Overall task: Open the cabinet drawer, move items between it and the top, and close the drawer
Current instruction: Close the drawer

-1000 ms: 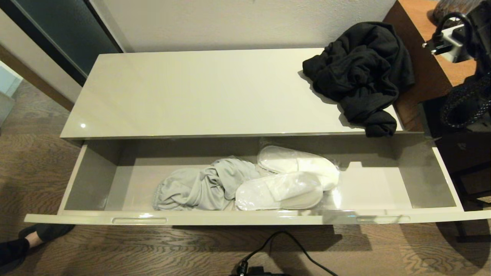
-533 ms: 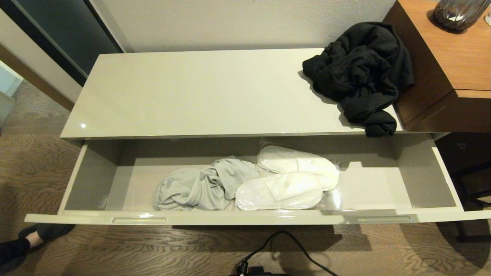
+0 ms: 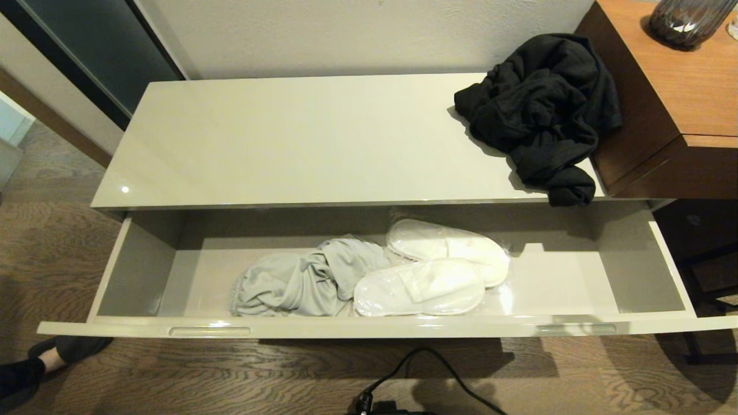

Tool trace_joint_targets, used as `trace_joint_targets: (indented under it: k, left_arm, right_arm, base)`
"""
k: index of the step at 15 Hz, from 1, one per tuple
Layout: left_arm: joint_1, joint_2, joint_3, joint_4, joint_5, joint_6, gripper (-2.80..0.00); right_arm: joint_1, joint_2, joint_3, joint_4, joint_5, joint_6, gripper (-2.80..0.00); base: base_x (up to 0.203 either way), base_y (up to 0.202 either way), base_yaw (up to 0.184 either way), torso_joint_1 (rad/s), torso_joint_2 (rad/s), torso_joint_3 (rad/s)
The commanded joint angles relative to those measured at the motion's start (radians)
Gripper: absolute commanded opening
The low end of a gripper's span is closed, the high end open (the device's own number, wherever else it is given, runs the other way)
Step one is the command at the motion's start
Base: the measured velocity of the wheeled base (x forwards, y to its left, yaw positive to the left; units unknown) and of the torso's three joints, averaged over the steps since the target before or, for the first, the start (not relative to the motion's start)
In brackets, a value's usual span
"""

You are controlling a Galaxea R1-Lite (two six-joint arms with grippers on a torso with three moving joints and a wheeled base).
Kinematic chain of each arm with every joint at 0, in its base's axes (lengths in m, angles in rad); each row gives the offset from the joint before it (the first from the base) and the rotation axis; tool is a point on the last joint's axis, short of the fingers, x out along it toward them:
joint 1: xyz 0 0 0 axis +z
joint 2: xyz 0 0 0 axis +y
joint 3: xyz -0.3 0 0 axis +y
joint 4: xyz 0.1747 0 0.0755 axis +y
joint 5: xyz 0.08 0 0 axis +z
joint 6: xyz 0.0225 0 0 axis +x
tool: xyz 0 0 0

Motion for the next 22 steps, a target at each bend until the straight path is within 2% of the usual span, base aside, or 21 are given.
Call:
trace_joint_targets:
  k: [1, 2, 3, 4, 5, 8, 9, 11, 12, 14, 15, 16, 19, 22]
  left_arm:
    - [0.0, 0.002, 0.0, 0.0, 0.001, 0.0, -2.8]
    - [0.0, 0.002, 0.0, 0.0, 0.001, 0.0, -2.8]
    - [0.0, 0.002, 0.0, 0.0, 0.001, 0.0, -2.8]
    - [0.0, 0.002, 0.0, 0.0, 0.001, 0.0, -2.8]
    - [0.0, 0.002, 0.0, 0.0, 0.001, 0.0, -2.8]
    - [0.0, 0.002, 0.0, 0.0, 0.001, 0.0, -2.8]
    - [0.0, 0.002, 0.0, 0.0, 0.001, 0.0, -2.8]
    - [0.0, 0.002, 0.0, 0.0, 0.001, 0.0, -2.8]
    - [0.0, 0.002, 0.0, 0.0, 0.001, 0.0, -2.8]
    - [0.0, 0.002, 0.0, 0.0, 0.001, 0.0, -2.8]
    - [0.0, 0.002, 0.0, 0.0, 0.001, 0.0, -2.8]
    - [0.0, 0.002, 0.0, 0.0, 0.001, 0.0, -2.8]
    - [0.0, 0.002, 0.0, 0.0, 0.001, 0.0, -2.8]
    - [0.0, 0.002, 0.0, 0.0, 0.001, 0.0, -2.8]
  right_arm:
    - [-0.016, -0.018, 0.012, 0.031, -0.02, 0.015, -2.8]
    - [-0.054, -0.019, 0.007, 0.056, -0.017, 0.017, -2.8]
    - [-0.129, -0.017, 0.006, 0.068, -0.004, 0.007, -2.8]
    - [-0.211, -0.018, 0.009, 0.061, 0.03, -0.025, -2.8]
    - [-0.257, -0.02, 0.013, 0.045, 0.074, -0.069, -2.8]
    - [-0.402, -0.102, 0.102, -0.156, 0.189, -0.308, -2.8]
    - [-0.471, -0.165, 0.172, -0.254, 0.26, -0.439, -2.8]
    - [-0.587, -0.362, 0.414, -0.468, 0.41, -0.672, -2.8]
    - [-0.646, -0.455, 0.513, -0.568, 0.517, -0.769, -2.8]
    - [-0.717, -0.605, 0.644, -0.726, 0.779, -0.896, -2.8]
    - [-0.745, -0.647, 0.697, -0.8, 0.865, -0.948, -2.8]
    - [-0.738, -0.697, 0.779, -0.88, 0.9, -0.973, -2.8]
    - [-0.677, -0.854, 1.058, -1.202, 0.946, -1.011, -2.8]
    - [-0.66, -0.943, 1.302, -1.442, 0.961, -1.028, -2.8]
  base:
    - [0.0, 0.0, 0.0, 0.0, 0.0, 0.0]
    - [0.0, 0.0, 0.0, 0.0, 0.0, 0.0]
    - [0.0, 0.0, 0.0, 0.0, 0.0, 0.0]
    - [0.0, 0.0, 0.0, 0.0, 0.0, 0.0]
    - [0.0, 0.0, 0.0, 0.0, 0.0, 0.0]
    - [0.0, 0.0, 0.0, 0.0, 0.0, 0.0]
    - [0.0, 0.0, 0.0, 0.0, 0.0, 0.0]
    - [0.0, 0.0, 0.0, 0.0, 0.0, 0.0]
    - [0.0, 0.0, 0.0, 0.0, 0.0, 0.0]
    - [0.0, 0.0, 0.0, 0.0, 0.0, 0.0]
    - [0.0, 0.0, 0.0, 0.0, 0.0, 0.0]
    - [0.0, 0.0, 0.0, 0.0, 0.0, 0.0]
    - [0.0, 0.0, 0.0, 0.0, 0.0, 0.0]
    - [0.0, 0.0, 0.0, 0.0, 0.0, 0.0]
